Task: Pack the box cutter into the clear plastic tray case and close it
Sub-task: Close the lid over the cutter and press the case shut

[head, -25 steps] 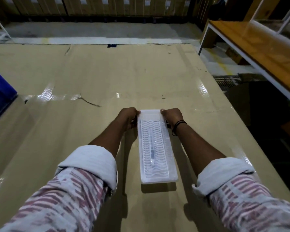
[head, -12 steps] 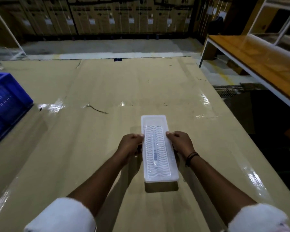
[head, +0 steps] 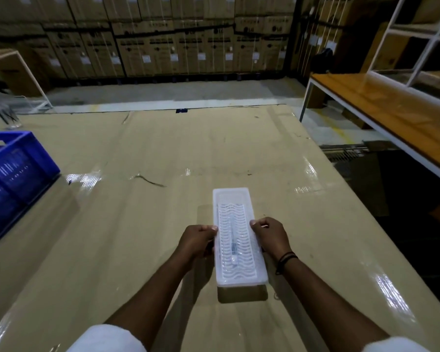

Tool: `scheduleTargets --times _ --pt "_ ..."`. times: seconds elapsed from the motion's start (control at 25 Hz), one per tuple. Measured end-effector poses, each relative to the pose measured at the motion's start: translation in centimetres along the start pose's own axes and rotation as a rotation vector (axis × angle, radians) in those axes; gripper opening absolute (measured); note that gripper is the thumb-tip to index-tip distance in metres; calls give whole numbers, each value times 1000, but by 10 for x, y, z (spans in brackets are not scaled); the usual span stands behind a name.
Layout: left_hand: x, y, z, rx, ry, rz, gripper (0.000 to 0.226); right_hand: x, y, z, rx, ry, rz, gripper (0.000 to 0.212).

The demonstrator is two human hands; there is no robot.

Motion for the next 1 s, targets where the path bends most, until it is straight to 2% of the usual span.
scheduleTargets --times 0.28,0.56,0.88,1.0 --pt "-4 1 1 -20 5 -9 22 4 2 6 -33 -8 8 27" --pt "-13 -8 4 -117 -6 119 17 22 12 6 -3 -14 18 29" --pt "-17 -23 -8 -179 10 55 16 32 22 -6 4 -12 55 29" --pt "-17 -21 -12 -166 46 -33 17 37 23 0 -9 -69 210 27"
Point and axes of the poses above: each hand's wrist, its own z-axis away from the middle knuckle, its own y-axis out of the palm, x = y × z, the point moved 3 cm from there along -z, towards the middle knuckle, and after that the axes turned 9 degrees about x, right-handed, at the moved point
